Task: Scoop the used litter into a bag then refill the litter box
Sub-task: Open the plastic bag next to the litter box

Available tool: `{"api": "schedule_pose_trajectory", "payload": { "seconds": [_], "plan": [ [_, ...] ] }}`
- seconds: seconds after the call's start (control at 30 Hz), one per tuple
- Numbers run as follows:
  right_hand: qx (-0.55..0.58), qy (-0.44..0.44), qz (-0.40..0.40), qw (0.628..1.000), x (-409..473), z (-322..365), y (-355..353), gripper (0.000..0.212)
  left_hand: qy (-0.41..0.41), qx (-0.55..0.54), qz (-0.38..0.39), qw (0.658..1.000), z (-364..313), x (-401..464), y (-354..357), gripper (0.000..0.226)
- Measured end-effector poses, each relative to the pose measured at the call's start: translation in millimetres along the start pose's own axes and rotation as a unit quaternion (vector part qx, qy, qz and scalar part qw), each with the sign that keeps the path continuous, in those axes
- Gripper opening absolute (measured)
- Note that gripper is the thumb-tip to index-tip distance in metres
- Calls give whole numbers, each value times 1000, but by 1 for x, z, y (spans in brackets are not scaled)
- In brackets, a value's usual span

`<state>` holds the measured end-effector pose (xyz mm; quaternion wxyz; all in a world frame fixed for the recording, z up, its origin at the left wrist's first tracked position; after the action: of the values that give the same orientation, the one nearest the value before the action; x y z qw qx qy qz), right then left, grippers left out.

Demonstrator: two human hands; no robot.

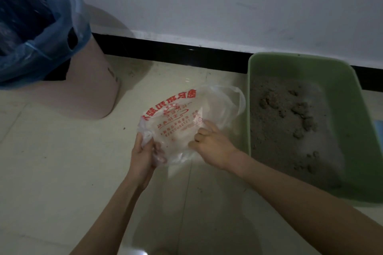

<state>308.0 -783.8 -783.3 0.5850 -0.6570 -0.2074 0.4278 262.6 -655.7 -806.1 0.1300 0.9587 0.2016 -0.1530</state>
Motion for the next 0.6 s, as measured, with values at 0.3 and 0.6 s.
{"api": "schedule_pose_trajectory", "payload": {
  "seconds": [0.3, 0.6],
  "plan": [
    [-65, -44, -171, 982, -22, -28, -27, 33, -99, 131, -100, 981, 8, 1, -47, 71],
    [-34, -62, -154, 986, -41, -46, -27, 40, -98, 416, 106, 898, -1, 46, 42, 84]
  ]
}}
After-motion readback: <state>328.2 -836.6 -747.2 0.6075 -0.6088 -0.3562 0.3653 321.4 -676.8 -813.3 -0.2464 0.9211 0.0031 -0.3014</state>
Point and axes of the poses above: each hand's wrist, its own x-axis towards the middle knuckle, its own y-axis out of the palm, z = x × y, the point moved 10 cm from there along x, towards the middle knuckle, and after that the axes turned 4 degrees about y, right-handed, at the moved point
